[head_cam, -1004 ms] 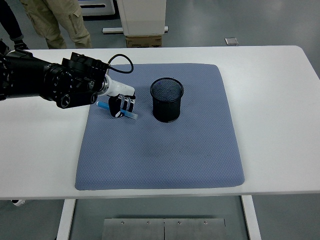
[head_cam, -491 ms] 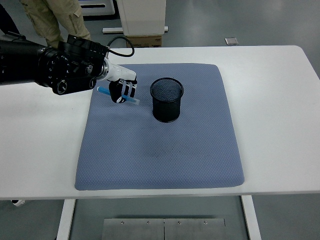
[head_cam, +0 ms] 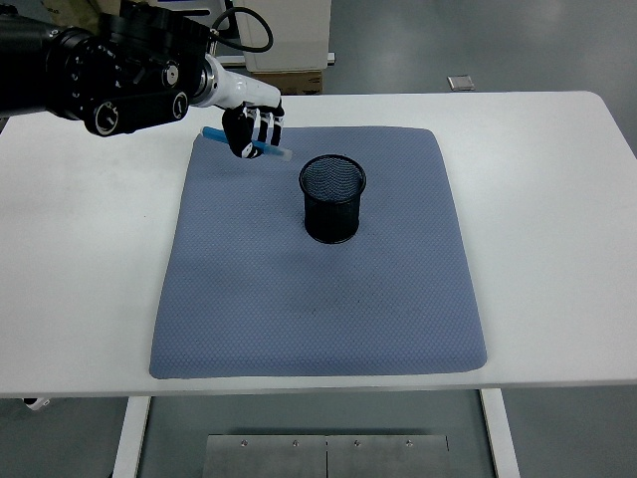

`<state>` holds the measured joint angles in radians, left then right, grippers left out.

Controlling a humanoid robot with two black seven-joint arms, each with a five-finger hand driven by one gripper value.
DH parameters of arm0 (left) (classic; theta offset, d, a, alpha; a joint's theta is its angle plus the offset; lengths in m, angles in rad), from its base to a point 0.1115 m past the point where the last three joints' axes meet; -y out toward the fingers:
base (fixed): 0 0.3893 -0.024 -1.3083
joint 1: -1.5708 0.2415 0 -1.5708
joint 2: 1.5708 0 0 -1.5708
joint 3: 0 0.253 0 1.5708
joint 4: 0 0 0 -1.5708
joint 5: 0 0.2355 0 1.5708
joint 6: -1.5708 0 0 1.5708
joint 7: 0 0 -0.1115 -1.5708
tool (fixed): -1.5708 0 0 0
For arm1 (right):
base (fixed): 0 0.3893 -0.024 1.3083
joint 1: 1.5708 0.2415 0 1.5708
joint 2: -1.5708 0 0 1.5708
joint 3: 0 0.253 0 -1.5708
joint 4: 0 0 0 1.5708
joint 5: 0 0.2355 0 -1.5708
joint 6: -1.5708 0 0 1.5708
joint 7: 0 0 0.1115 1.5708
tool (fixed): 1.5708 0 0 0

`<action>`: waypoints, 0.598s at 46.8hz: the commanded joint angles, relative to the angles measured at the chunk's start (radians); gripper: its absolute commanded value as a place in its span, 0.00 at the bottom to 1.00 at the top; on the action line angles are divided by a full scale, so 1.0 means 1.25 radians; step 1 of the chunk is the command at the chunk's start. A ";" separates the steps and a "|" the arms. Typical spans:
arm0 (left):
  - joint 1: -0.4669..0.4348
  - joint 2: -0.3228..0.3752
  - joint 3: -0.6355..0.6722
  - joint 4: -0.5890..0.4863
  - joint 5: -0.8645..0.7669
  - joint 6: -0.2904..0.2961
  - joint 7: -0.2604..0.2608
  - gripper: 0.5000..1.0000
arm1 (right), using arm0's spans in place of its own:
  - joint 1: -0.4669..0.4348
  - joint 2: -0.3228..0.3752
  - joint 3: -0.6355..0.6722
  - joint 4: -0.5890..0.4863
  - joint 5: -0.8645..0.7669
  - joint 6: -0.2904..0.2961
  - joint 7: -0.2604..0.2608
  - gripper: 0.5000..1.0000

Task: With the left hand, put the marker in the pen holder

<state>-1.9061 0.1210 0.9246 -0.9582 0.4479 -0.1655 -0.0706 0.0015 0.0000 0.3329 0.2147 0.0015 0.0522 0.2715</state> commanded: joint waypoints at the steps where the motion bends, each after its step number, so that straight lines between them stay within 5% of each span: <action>1: -0.002 -0.001 -0.025 0.001 0.000 -0.004 0.000 0.04 | 0.000 0.000 0.000 0.000 0.000 0.000 0.000 1.00; 28: 0.009 -0.071 -0.211 0.007 -0.097 -0.038 0.001 0.07 | 0.000 0.000 0.000 0.000 0.000 0.000 0.000 1.00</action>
<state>-1.8997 0.0437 0.6691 -0.9491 0.3567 -0.2133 -0.0688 0.0017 0.0000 0.3325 0.2151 0.0015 0.0522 0.2715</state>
